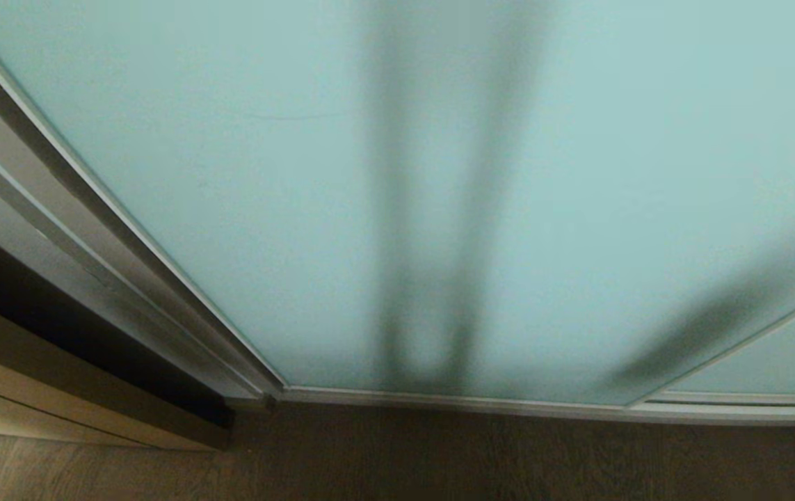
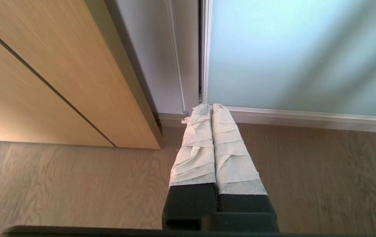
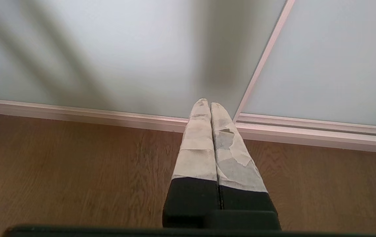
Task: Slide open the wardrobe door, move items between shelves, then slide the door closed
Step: Open the door
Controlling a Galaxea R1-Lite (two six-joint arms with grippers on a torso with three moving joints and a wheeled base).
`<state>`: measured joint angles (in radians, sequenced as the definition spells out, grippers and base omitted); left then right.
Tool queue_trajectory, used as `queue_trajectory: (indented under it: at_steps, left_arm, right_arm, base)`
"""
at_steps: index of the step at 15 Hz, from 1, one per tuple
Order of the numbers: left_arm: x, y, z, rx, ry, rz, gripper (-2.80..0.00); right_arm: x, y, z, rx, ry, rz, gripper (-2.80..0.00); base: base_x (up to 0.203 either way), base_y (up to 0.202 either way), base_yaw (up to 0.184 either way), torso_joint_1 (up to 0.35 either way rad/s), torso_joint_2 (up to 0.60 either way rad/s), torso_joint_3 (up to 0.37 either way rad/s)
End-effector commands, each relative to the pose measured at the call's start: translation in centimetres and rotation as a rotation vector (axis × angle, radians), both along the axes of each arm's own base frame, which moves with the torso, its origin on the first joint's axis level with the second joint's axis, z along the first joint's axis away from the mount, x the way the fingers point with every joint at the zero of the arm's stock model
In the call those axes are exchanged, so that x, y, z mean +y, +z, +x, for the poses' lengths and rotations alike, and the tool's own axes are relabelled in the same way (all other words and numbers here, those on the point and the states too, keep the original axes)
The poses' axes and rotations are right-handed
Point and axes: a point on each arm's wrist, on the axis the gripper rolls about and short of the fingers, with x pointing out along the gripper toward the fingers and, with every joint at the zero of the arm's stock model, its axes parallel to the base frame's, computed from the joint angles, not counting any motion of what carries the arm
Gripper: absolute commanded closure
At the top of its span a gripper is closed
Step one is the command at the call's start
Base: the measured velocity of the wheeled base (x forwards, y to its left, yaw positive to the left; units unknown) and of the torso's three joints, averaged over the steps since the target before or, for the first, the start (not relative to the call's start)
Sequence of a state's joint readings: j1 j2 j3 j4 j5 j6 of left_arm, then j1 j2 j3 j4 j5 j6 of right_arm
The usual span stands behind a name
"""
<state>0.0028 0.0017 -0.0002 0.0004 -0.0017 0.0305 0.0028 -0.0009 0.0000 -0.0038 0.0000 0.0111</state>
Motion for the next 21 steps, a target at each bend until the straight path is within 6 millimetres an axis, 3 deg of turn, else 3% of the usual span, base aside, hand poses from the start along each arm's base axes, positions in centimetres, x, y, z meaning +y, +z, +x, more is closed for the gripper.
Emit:
queue_trajectory:
  at_steps: [1,4,6,11,16,21]
  left_arm:
    - [0.0,0.0,0.0,0.001,-0.001,0.011,0.00]
    - [0.0,0.0,0.0,0.004,-0.003,0.015,0.00]
    - [0.0,1.1,-0.2,-0.058,-0.003,0.017,0.00]
    - [0.0,9.0,-1.7,-0.275,0.003,0.063,0.00]
    - [0.1,17.4,2.3,-0.537,0.066,0.057,0.00]
    - [0.4,22.5,6.1,-0.743,0.187,0.007,0.00]
  right_arm:
    - [0.0,0.0,0.0,-0.001,0.000,0.001,0.00]
    - [0.0,0.0,0.0,-0.001,0.000,0.000,0.00]
    - [0.0,0.0,0.0,-0.001,0.000,0.001,0.00]
    - [0.0,0.0,0.0,-0.001,0.000,0.001,0.00]
    - [0.0,0.0,0.0,-0.001,0.000,0.001,0.00]
    - [0.0,0.0,0.0,-0.001,0.000,0.001,0.00]
  base:
    - [0.000,0.000,0.000,0.000,0.00,0.000]
    - [0.000,0.000,0.000,0.000,0.00,0.000]
    - [0.000,0.000,0.000,0.000,0.00,0.000]
    - [0.000,0.000,0.000,0.000,0.00,0.000]
    - [0.000,0.000,0.000,0.000,0.00,0.000]
    - [0.000,0.000,0.000,0.000,0.00,0.000]
